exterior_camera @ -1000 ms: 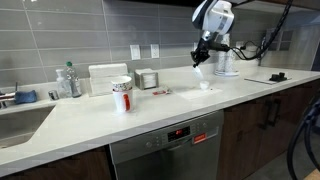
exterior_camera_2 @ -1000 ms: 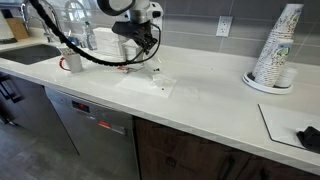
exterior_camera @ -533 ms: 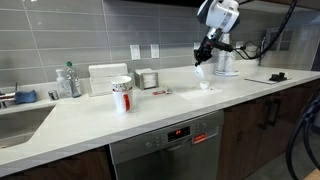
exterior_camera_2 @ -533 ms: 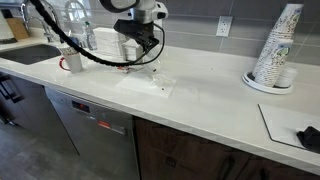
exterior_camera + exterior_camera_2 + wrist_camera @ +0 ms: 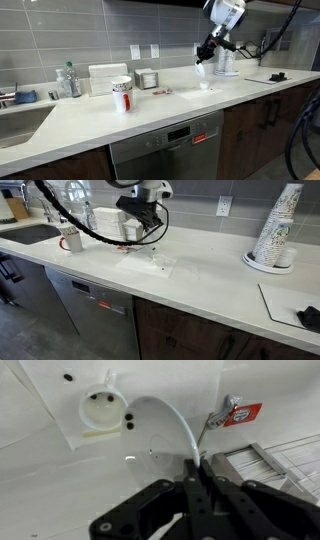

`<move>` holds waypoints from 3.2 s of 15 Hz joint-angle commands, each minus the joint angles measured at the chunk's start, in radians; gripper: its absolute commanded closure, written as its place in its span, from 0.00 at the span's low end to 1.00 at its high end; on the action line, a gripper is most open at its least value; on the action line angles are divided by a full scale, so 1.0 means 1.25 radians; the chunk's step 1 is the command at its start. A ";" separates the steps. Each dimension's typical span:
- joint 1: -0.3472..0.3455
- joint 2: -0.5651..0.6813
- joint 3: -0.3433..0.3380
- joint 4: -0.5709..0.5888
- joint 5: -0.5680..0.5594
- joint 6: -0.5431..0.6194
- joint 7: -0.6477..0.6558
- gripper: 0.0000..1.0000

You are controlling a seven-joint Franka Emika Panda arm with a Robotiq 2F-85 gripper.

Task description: Pour the contents of the white plate into the white mug

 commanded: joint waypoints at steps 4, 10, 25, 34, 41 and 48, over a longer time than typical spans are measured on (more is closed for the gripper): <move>-0.012 -0.004 -0.033 0.019 0.066 -0.064 -0.057 0.98; 0.015 -0.020 -0.048 0.003 0.025 -0.073 -0.038 0.98; 0.371 0.015 -0.137 -0.080 -0.832 0.106 0.721 0.98; 0.395 0.066 -0.088 -0.056 -1.059 0.055 0.898 0.92; 0.434 0.140 -0.087 0.034 -1.137 -0.105 0.913 0.98; 0.450 0.249 -0.048 0.155 -1.173 -0.223 0.906 0.98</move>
